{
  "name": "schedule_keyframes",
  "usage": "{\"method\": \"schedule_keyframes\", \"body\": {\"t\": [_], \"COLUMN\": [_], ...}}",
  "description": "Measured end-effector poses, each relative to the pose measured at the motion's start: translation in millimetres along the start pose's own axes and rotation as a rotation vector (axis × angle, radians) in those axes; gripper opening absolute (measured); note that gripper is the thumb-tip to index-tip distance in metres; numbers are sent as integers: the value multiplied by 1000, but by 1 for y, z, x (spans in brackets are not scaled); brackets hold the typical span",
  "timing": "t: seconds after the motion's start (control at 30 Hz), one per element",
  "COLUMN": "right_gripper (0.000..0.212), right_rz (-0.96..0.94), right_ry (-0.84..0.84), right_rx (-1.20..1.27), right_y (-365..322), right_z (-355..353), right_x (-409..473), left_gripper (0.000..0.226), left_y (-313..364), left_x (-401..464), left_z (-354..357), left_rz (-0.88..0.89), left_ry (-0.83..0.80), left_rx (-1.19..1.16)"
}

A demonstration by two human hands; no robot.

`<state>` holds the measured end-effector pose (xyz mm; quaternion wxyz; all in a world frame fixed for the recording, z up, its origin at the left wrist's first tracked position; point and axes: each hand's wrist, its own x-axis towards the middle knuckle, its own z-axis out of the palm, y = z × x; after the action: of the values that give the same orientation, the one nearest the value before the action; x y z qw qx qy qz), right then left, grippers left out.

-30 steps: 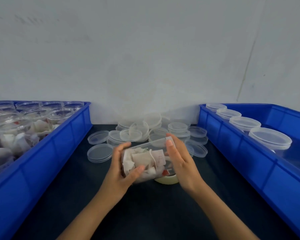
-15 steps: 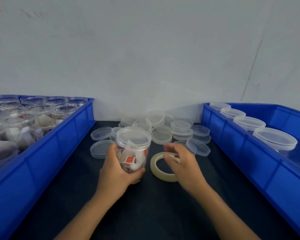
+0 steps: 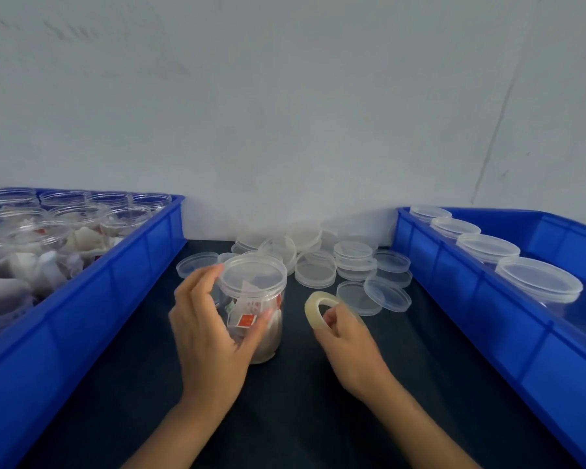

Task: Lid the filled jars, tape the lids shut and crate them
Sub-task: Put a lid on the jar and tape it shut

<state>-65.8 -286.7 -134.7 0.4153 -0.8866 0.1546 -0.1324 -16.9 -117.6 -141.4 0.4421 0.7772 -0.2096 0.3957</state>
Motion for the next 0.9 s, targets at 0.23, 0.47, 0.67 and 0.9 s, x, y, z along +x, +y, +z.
{"method": "schedule_keyframes", "body": {"t": [0.23,0.47,0.67,0.9], "right_gripper": [48,29,24,11], "right_rz": [56,-115,-220,-344], "right_ry": [59,16,-58,-114], "right_rx": [350,455,526,276], "right_y": [-11,-17,-23,-29], "right_z": [-3,8,6,6], "right_x": [-5,-12,-21,-30], "left_gripper": [23,50,58,27], "left_y": [13,12,15,21], "left_x": [-6,-18,-18,-15], "left_z": [0,5,5,-1], "left_rz": [490,285,168,31], "left_ry": [-70,-481,-497,-392], "left_rx": [23,-79,-294,-475]}}
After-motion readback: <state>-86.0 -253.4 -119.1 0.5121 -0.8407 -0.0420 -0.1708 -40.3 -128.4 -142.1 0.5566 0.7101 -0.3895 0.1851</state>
